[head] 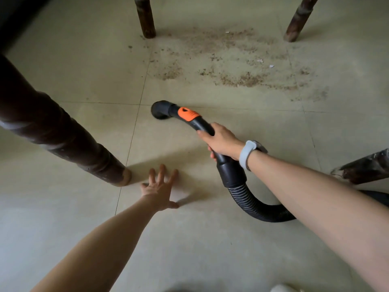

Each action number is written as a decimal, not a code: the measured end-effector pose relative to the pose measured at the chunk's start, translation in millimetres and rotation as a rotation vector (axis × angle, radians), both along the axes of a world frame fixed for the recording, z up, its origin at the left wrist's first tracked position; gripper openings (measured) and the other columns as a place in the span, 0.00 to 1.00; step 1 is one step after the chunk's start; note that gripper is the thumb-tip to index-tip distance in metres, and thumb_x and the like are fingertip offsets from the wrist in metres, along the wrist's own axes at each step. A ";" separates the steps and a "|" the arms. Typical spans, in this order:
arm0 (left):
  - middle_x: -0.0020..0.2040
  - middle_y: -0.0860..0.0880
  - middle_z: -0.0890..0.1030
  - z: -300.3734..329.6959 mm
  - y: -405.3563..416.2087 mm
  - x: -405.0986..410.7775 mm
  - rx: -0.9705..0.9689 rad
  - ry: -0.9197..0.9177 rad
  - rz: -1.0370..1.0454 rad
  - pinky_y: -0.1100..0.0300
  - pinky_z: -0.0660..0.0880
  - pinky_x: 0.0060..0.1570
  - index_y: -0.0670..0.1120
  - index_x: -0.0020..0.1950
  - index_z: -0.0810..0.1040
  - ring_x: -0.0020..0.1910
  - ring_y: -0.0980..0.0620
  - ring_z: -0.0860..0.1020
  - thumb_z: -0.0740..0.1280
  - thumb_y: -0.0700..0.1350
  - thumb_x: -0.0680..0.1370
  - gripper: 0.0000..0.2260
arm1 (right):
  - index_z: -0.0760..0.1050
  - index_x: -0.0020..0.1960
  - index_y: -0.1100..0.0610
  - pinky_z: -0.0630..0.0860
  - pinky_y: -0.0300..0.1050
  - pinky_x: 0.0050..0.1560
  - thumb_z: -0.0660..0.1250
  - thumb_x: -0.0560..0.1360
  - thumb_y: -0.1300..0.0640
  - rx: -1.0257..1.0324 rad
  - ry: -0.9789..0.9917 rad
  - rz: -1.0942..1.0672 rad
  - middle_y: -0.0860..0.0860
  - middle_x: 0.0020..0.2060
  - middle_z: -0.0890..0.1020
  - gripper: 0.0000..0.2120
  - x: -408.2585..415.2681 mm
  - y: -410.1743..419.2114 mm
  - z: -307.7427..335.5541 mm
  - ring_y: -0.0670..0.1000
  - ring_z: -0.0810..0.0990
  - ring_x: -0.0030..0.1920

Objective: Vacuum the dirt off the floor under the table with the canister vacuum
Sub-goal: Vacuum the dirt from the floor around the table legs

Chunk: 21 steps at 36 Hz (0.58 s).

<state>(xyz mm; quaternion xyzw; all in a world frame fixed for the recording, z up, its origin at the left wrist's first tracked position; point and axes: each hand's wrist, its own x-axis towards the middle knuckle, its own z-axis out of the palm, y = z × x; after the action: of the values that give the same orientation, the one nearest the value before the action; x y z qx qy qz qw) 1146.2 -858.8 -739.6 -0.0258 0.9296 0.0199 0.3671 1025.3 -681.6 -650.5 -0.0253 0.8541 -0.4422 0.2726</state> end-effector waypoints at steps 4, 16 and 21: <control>0.77 0.46 0.34 -0.8 -1.3 -0.4 0.003 0.005 -0.002 0.42 0.61 0.68 0.59 0.77 0.37 0.76 0.38 0.38 0.70 0.63 0.70 0.49 | 0.67 0.53 0.57 0.72 0.38 0.27 0.59 0.79 0.47 0.133 0.050 0.030 0.51 0.35 0.76 0.13 -0.6 3.7 11.8 0.50 0.77 0.25; 0.77 0.46 0.36 -3.7 -9.1 -7.5 0.064 -0.004 -0.004 0.40 0.61 0.69 0.60 0.77 0.41 0.75 0.36 0.40 0.70 0.60 0.72 0.45 | 0.64 0.46 0.52 0.76 0.45 0.25 0.63 0.76 0.46 0.276 0.062 0.042 0.51 0.31 0.77 0.12 84.7 77.5 21.9 0.56 0.80 0.26; 0.78 0.45 0.38 -2.3 -7.9 -10.4 0.057 -0.006 -0.003 0.41 0.63 0.68 0.60 0.77 0.43 0.75 0.36 0.43 0.69 0.59 0.73 0.43 | 0.65 0.51 0.52 0.78 0.51 0.37 0.61 0.76 0.42 0.412 0.116 0.122 0.53 0.36 0.79 0.14 93.9 82.0 22.2 0.59 0.80 0.34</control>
<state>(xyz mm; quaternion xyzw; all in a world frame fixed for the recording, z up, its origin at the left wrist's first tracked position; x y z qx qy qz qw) 1135.8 -866.7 -742.0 -0.0141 0.9275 0.0456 0.3707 1119.2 -599.6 -628.3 -0.0463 0.9375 -0.2390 0.2487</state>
